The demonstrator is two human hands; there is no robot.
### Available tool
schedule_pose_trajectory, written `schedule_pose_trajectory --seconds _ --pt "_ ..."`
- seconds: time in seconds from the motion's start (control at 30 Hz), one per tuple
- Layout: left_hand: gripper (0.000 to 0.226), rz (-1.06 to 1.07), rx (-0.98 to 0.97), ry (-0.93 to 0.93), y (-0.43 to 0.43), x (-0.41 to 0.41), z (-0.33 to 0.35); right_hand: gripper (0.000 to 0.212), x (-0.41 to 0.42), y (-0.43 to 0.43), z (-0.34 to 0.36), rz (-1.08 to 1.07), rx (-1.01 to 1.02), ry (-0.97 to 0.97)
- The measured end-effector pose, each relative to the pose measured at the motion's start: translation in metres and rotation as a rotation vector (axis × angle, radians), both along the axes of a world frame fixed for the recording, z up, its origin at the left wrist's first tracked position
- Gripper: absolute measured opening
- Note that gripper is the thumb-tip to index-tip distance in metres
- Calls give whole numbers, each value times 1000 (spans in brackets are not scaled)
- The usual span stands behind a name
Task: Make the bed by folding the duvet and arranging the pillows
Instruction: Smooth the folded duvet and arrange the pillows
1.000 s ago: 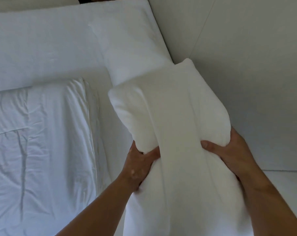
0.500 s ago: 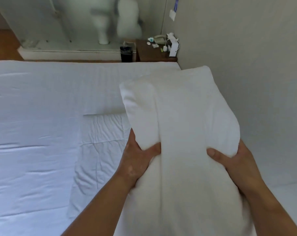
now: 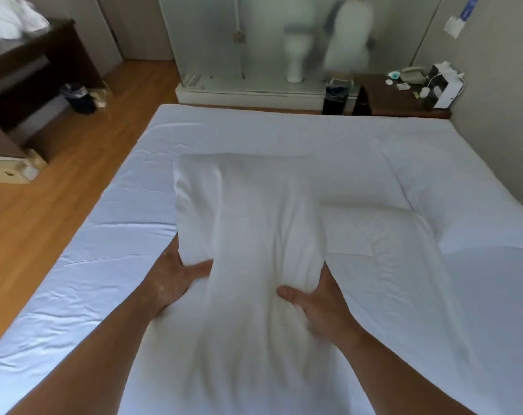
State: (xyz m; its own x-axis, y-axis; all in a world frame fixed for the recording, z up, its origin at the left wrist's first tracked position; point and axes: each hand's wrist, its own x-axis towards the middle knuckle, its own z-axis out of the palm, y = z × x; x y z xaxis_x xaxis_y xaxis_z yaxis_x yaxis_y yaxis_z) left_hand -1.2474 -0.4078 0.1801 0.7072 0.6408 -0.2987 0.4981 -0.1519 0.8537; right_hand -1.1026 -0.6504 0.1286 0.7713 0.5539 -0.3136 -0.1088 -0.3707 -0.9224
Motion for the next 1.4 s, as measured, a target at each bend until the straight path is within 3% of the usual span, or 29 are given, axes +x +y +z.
schedule_pose_trajectory --seconds 0.13,0.27,0.5,0.6,0.67,0.73,0.9,1.0,1.1,1.2,1.3,1.4 --pt "71 29 -25 -9 59 -24 -45 69 -14 62 -47 101 -46 23" --pt "77 25 -105 26 104 -40 -115 70 -20 101 -113 166 -128 66" --pt "81 109 -74 292 118 -54 -253 73 -26 120 -225 230 -262 89" --pt "88 129 -29 441 104 -66 -304 82 -34 111 -263 270 -348 144" --pt "99 171 0 520 89 -76 -327 103 -45 98 -283 300 -428 173" --pt "97 255 16 579 71 -80 -336 122 -54 88 -289 335 -521 175" --pt "76 446 247 450 16 -58 -311 103 -47 75 -242 378 -603 180" --pt "73 297 340 319 -32 -20 -277 96 -22 50 -198 300 -540 100" --pt "74 5 189 186 -84 30 -248 85 14 4 -162 157 -551 -22" --pt "81 -173 -14 187 -126 74 -235 83 48 -55 -143 33 -653 -139" --pt "86 -239 -93 265 -156 107 -233 82 80 -119 -145 -74 -770 -216" --pt "92 -153 -93 354 -160 135 -243 80 115 -177 -153 -208 -882 -258"
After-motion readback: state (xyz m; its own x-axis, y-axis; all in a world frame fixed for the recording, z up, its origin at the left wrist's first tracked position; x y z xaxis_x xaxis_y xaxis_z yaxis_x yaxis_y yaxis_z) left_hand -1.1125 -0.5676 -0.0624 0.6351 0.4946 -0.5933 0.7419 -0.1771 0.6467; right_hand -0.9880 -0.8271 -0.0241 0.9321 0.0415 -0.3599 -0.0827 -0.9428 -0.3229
